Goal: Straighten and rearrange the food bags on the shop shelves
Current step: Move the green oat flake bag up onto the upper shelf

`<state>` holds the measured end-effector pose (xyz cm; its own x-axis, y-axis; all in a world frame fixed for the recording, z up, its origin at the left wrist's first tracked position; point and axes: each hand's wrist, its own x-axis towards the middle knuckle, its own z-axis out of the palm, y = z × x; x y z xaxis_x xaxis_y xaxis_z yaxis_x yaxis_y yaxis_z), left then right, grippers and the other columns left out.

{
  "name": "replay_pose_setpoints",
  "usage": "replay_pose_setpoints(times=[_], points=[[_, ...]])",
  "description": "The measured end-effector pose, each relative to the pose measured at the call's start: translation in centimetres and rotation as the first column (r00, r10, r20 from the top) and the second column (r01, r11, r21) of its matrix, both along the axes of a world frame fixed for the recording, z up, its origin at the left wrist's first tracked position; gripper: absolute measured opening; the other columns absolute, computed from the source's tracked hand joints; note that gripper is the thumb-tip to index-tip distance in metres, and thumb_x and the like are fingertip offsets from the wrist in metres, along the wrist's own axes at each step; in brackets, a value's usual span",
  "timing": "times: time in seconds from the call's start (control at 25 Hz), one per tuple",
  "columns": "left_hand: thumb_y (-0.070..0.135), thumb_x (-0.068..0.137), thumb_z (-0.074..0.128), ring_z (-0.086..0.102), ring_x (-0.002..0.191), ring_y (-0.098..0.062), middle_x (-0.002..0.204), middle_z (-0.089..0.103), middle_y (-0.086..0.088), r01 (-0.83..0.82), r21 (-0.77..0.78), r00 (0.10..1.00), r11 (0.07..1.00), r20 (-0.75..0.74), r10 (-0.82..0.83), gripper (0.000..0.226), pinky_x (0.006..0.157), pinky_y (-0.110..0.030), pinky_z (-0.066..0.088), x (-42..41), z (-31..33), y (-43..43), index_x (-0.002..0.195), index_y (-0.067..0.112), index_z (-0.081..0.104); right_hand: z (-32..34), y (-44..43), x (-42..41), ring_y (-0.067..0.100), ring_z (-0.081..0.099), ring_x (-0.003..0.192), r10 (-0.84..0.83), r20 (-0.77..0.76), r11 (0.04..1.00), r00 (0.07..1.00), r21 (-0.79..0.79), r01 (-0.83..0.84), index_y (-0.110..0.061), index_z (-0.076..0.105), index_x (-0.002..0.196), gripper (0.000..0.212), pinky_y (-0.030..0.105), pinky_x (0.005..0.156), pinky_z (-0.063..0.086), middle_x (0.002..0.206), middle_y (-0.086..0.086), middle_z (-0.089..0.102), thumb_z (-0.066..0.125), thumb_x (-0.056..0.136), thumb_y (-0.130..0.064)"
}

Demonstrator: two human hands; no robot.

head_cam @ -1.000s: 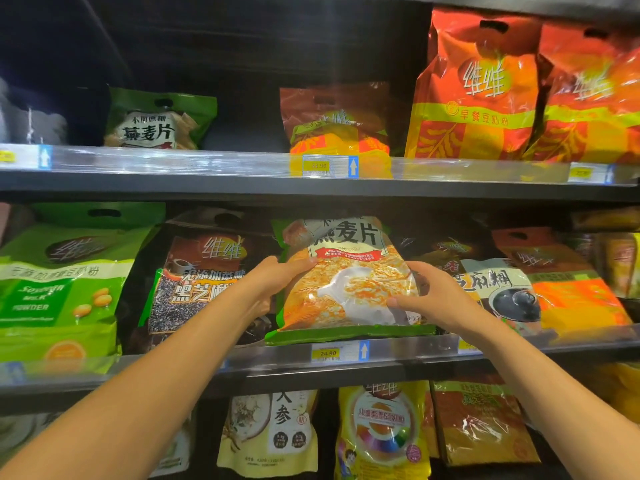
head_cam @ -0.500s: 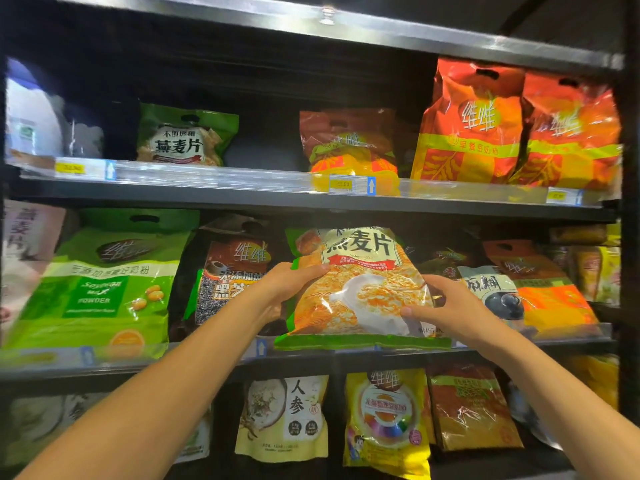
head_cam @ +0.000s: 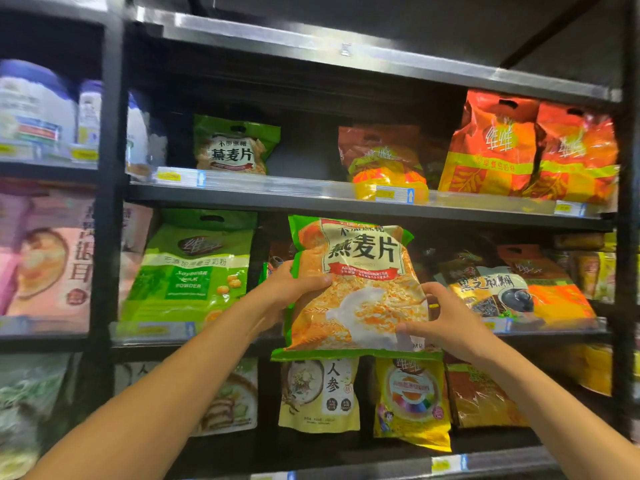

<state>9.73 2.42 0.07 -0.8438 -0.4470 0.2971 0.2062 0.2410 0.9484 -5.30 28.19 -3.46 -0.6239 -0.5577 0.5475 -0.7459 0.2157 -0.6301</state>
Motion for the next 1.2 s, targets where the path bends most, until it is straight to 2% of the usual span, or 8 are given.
replay_pose_setpoints(times=[0.12, 0.24, 0.4, 0.56, 0.68, 1.04, 1.12, 1.2], points=[[0.029, 0.076, 0.092, 0.074, 0.096, -0.016, 0.110, 0.073, 0.004, 0.023, 0.025, 1.000, 0.999, -0.006, -0.022, 0.061, 0.066, -0.035, 0.064, 3.9, -0.7, -1.9, 0.122, 0.029, 0.052, -0.4, -1.6, 3.2, 0.005, 0.071, 0.093, 0.025, -0.016, 1.000, 1.000, -0.016, -0.025, -0.030, 0.054, 0.118, 0.061, 0.026, 0.074, 0.062, 0.112, -0.012, 0.068, 0.093, 0.071, -0.030], [0.028, 0.064, 0.099, 0.077, 0.103, -0.025, 0.113, 0.079, -0.004, 0.029, 0.055, 0.999, 0.998, 0.012, -0.030, 0.077, 0.088, -0.052, 0.063, 7.7, -1.0, -4.0, 0.128, 0.018, 0.057, -0.1, -3.1, 6.8, -0.005, 0.067, 0.093, 0.038, -0.084, 0.999, 0.996, -0.035, -0.041, -0.038, 0.053, 0.112, 0.056, 0.013, 0.069, 0.053, 0.112, -0.017, 0.067, 0.092, 0.073, -0.032], [0.017, 0.078, 0.088, 0.078, 0.100, -0.024, 0.108, 0.081, -0.004, 0.018, 0.031, 1.000, 0.999, -0.022, -0.017, 0.055, 0.088, -0.050, 0.063, 13.2, -0.1, -5.7, 0.125, 0.016, 0.061, 1.1, -5.7, 11.1, 0.000, 0.067, 0.097, 0.057, -0.134, 0.997, 0.989, -0.046, -0.064, -0.038, 0.054, 0.113, 0.056, 0.023, 0.076, 0.056, 0.110, -0.018, 0.067, 0.092, 0.073, -0.034], [0.032, 0.056, 0.099, 0.071, 0.115, -0.030, 0.126, 0.073, -0.008, -0.051, 0.017, 0.997, 0.999, -0.060, 0.052, 0.099, 0.097, -0.058, 0.058, 17.5, 1.7, -7.4, 0.140, 0.015, 0.050, 3.1, -8.4, 14.5, -0.003, 0.064, 0.094, 0.079, -0.183, 0.995, 0.980, -0.043, -0.088, -0.032, 0.051, 0.119, 0.059, 0.014, 0.068, 0.051, 0.109, -0.023, 0.062, 0.091, 0.075, -0.032], [0.033, 0.056, 0.095, 0.074, 0.111, -0.030, 0.122, 0.076, -0.008, -0.069, 0.005, 0.991, 0.998, -0.115, 0.069, 0.092, 0.097, -0.058, 0.058, 19.5, 3.3, -8.3, 0.136, 0.017, 0.054, 4.9, -10.0, 16.0, -0.006, 0.064, 0.092, 0.113, -0.195, 0.990, 0.974, -0.067, -0.128, -0.033, 0.051, 0.117, 0.058, 0.008, 0.062, 0.050, 0.108, -0.023, 0.062, 0.090, 0.076, -0.030], [0.029, 0.078, 0.090, 0.079, 0.094, -0.028, 0.109, 0.080, -0.008, -0.254, -0.027, 0.924, 0.967, -0.302, 0.234, 0.042, 0.084, -0.052, 0.064, 19.1, 9.3, -11.8, 0.112, 0.020, 0.067, 11.9, -15.1, 14.8, 0.004, 0.069, 0.098, 0.195, -0.220, 0.969, 0.956, -0.106, -0.222, -0.025, 0.055, 0.126, 0.062, 0.022, 0.075, 0.058, 0.114, -0.013, 0.068, 0.091, 0.075, -0.030], [0.031, 0.079, 0.089, 0.079, 0.088, -0.028, 0.108, 0.079, -0.009, -0.278, -0.027, 0.914, 0.960, -0.314, 0.256, 0.042, 0.076, -0.048, 0.065, 18.2, 11.1, -13.0, 0.111, 0.020, 0.066, 13.6, -16.7, 13.9, 0.002, 0.068, 0.096, 0.196, -0.235, 0.967, 0.952, -0.113, -0.227, -0.026, 0.054, 0.127, 0.064, 0.020, 0.072, 0.057, 0.113, -0.014, 0.068, 0.091, 0.075, -0.031], [0.033, 0.078, 0.090, 0.079, 0.091, -0.031, 0.108, 0.080, -0.010, -0.290, -0.027, 0.911, 0.957, -0.316, 0.267, 0.050, 0.082, -0.056, 0.064, 17.3, 12.8, -14.4, 0.118, 0.018, 0.065, 15.3, -18.2, 12.8, 0.000, 0.066, 0.093, 0.188, -0.256, 0.966, 0.948, -0.126, -0.226, -0.027, 0.054, 0.125, 0.063, 0.018, 0.069, 0.054, 0.110, -0.016, 0.065, 0.090, 0.075, -0.033]])
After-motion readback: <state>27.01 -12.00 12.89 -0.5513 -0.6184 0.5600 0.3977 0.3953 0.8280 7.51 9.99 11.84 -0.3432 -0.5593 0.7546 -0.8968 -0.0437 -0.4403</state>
